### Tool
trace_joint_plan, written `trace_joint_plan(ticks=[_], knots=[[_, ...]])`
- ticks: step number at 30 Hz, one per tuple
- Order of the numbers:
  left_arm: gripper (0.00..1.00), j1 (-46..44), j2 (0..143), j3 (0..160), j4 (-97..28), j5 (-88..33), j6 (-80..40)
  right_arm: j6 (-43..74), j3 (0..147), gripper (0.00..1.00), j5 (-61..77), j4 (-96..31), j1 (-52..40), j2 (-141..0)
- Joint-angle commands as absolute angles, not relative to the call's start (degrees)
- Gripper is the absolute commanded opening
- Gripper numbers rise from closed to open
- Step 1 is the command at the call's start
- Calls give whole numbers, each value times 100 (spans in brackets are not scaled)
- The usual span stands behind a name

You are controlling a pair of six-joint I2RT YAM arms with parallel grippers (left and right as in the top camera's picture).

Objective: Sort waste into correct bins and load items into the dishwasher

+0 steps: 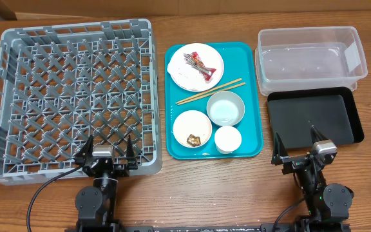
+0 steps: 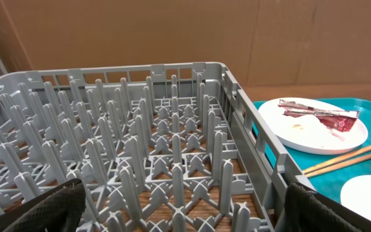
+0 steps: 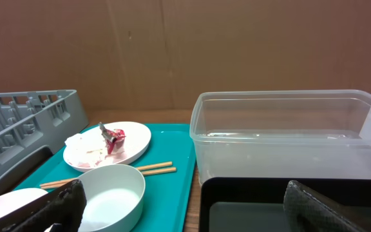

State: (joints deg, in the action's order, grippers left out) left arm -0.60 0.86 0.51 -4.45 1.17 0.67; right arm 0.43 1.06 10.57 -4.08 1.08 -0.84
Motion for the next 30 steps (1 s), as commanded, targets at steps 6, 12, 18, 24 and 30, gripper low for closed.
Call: trace_joint_plan(ticks=[6,12,18,24,30], knots=[[100,-30,32,27,-427,163,196,38,45,100,1074,-373,97,-16],[100,-30,32,27,-427,163,193,38,45,100,1074,-375,97,-16],[100,-30,32,27,-429,163,193,38,45,100,1074,-373,97,-16],[100,-30,32,27,-427,163,196,-34,47,100,565,-375,97,-16],[100,-30,32,27,-429,163,193,-27,47,100,366,-447,97,-16]])
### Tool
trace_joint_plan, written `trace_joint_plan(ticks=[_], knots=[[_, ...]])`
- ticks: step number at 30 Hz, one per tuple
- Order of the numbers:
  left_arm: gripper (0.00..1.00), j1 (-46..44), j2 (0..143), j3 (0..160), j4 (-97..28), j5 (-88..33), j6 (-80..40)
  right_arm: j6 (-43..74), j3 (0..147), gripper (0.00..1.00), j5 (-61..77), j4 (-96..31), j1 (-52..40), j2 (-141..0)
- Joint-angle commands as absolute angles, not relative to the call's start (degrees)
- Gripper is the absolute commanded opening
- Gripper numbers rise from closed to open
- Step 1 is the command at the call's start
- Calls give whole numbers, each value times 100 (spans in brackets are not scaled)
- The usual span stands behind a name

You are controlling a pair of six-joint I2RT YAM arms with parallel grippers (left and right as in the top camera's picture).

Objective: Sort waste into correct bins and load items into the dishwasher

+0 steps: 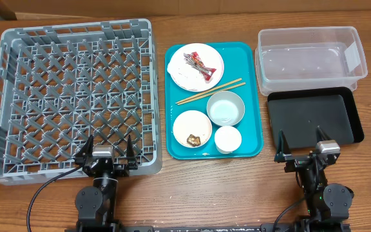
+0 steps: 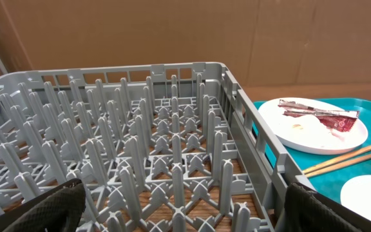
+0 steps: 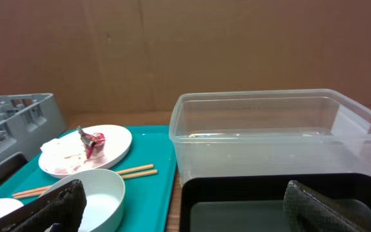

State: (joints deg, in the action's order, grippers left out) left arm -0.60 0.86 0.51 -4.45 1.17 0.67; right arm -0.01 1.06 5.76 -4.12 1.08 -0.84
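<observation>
A grey dish rack (image 1: 76, 90) fills the left of the table and holds nothing. On the teal tray (image 1: 253, 122) sit a white plate (image 1: 197, 66) with a red wrapper (image 1: 198, 63) and crumpled tissue, wooden chopsticks (image 1: 209, 91), a white bowl (image 1: 226, 107), a small plate (image 1: 192, 127) with a brown scrap, and a cup (image 1: 227, 138). My left gripper (image 1: 107, 145) is open at the rack's near edge, with the rack pegs (image 2: 172, 161) between its fingers (image 2: 44, 209). My right gripper (image 1: 300, 143) is open at the near edge of the black bin (image 1: 314, 118).
A clear plastic bin (image 1: 311, 58) stands at the back right, behind the black bin (image 3: 269, 206). A cardboard wall (image 3: 172, 45) closes off the far side. Bare wooden table (image 1: 205, 187) lies in front of the tray.
My right gripper has shifted a little to the right; in its wrist view the bins and tray now sit further left. The left arm and all the objects are unchanged.
</observation>
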Motion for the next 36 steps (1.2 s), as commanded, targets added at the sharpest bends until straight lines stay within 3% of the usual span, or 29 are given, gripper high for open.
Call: trace_joint_plan(ticks=[1,17,36], knots=[[100,-30,32,27,-427,163,196,-27,47,100,366,-445,97,-16],[100,-30,32,27,-429,163,196,-25,47,100,423,-427,97,-16],[100,-30,32,27,-427,163,196,235,381,100,1841,316,97,-19]])
